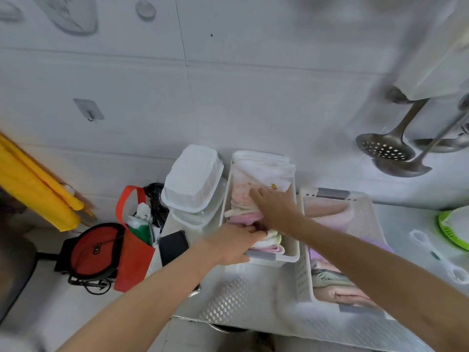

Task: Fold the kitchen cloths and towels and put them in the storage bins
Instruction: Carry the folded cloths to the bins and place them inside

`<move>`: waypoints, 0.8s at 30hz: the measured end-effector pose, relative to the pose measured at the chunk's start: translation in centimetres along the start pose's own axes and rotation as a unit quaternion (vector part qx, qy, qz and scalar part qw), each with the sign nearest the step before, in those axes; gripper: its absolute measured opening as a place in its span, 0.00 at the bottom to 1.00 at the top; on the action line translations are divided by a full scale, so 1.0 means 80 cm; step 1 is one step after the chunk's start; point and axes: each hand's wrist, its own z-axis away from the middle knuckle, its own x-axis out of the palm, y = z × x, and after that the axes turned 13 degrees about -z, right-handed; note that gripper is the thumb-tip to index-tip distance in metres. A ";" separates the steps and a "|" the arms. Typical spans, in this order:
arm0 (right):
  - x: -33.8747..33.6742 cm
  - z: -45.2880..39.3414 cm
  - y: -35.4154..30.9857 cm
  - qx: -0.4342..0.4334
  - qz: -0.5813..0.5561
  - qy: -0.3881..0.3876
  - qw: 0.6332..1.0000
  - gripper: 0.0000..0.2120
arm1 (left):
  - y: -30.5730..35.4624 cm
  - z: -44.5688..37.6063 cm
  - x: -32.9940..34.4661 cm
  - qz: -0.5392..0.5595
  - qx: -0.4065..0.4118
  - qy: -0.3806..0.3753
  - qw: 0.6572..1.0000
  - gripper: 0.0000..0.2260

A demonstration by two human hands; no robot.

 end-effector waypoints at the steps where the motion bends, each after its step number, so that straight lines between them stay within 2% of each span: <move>1: 0.003 0.004 -0.004 0.017 -0.006 -0.013 1.000 0.25 | 0.000 0.000 0.000 -0.005 -0.003 0.000 1.000 0.27; 3: 0.005 0.004 -0.001 0.049 -0.047 -0.034 0.997 0.29 | 0.001 0.000 0.003 -0.014 -0.005 0.006 1.000 0.27; 6: 0.001 0.000 0.012 0.099 -0.199 -0.100 0.970 0.39 | 0.003 0.001 0.010 -0.019 -0.012 0.003 1.000 0.29; 9: -0.008 0.004 0.013 0.124 -0.256 -0.153 0.946 0.38 | 0.000 0.007 0.014 -0.002 -0.008 0.003 1.000 0.29; 11: -0.008 0.006 0.008 0.133 -0.260 -0.173 0.941 0.35 | -0.011 0.019 0.005 0.119 -0.035 0.016 0.992 0.25; 13: -0.008 0.008 0.001 0.133 -0.260 -0.181 0.939 0.31 | -0.032 0.028 -0.010 0.241 -0.092 0.093 0.962 0.17; 14: -0.006 0.009 -0.001 0.132 -0.263 -0.182 0.938 0.31 | -0.043 0.027 -0.016 0.243 -0.116 0.157 0.950 0.13; 16: -0.002 0.010 -0.001 0.130 -0.264 -0.188 0.937 0.35 | -0.065 0.010 -0.020 0.143 -0.127 0.261 0.946 0.14; 17: -0.003 0.010 0.000 0.127 -0.268 -0.185 0.937 0.37 | -0.075 -0.006 -0.019 0.076 -0.116 0.274 0.952 0.18; 20: -0.009 0.010 0.002 0.120 -0.292 -0.190 0.930 0.42 | -0.090 -0.056 -0.026 -0.038 -0.098 0.173 0.979 0.29; 24: -0.006 0.004 0.009 0.136 -0.307 -0.208 0.919 0.42 | -0.100 -0.105 -0.032 -0.087 -0.093 0.093 0.987 0.30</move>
